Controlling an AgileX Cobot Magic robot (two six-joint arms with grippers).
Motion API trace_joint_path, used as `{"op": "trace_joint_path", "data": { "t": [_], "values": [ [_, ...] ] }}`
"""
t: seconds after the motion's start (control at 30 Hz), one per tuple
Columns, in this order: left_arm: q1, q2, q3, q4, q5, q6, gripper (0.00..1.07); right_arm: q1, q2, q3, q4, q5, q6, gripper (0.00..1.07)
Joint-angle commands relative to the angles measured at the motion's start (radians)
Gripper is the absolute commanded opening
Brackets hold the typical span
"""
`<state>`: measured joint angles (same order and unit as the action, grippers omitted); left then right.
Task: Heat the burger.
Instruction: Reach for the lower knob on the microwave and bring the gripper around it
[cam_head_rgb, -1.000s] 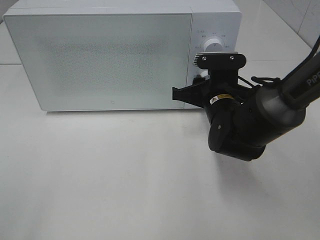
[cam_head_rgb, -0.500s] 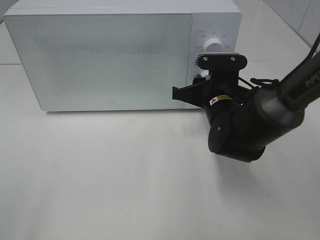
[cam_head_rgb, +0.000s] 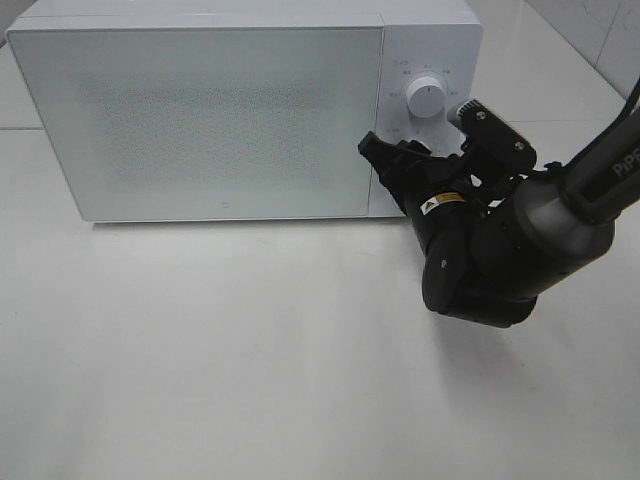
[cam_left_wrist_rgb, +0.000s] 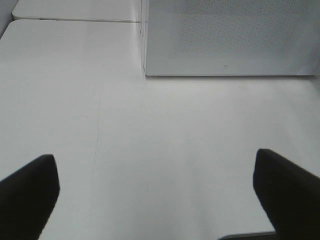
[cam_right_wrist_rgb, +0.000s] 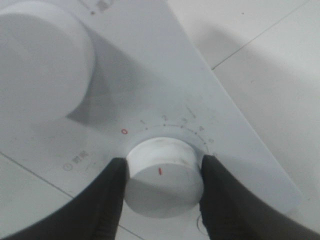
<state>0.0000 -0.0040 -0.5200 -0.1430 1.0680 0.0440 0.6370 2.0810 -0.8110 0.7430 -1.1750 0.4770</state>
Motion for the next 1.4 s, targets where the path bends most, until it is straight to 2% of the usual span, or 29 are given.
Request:
{"op": "trace_joint_path", "data": {
  "t": [0.03,0.37,0.4,0.43,0.57,0.73,1.4],
  "values": [
    [0.001,-0.016,0.004,-0.005,0.003,-0.005,0.98,-0.003,-0.011,-0.030,-0.121,-0.033,0.286,0.00],
    [0.001,-0.016,0.004,-0.005,0.003,-0.005,0.98,-0.003,-0.011,-0.030,-0.175,-0.036,0.671,0.00],
    [0.001,-0.016,0.004,-0.005,0.003,-0.005,0.98,-0.003,-0.011,-0.030,-0.175,-0.035,0.780,0.00],
    [0.001,-0.016,0.004,-0.005,0.003,-0.005,0.98,-0.003,-0.011,-0.030,-0.175,-0.035,0.780,0.00],
    [0.001,-0.016,0.004,-0.005,0.003,-0.005,0.98,-0.003,-0.011,-0.030,-0.174,-0.034,1.025,0.00],
    [0.001,-0.016,0.004,-0.005,0.003,-0.005,0.98,-0.003,-0.011,-0.030,-0.183,-0.034,1.151,0.00],
    [0.001,-0.016,0.004,-0.005,0.003,-0.005,0.98,-0.003,-0.011,-0.031,-0.161,-0.041,1.163,0.02]
  ]
}}
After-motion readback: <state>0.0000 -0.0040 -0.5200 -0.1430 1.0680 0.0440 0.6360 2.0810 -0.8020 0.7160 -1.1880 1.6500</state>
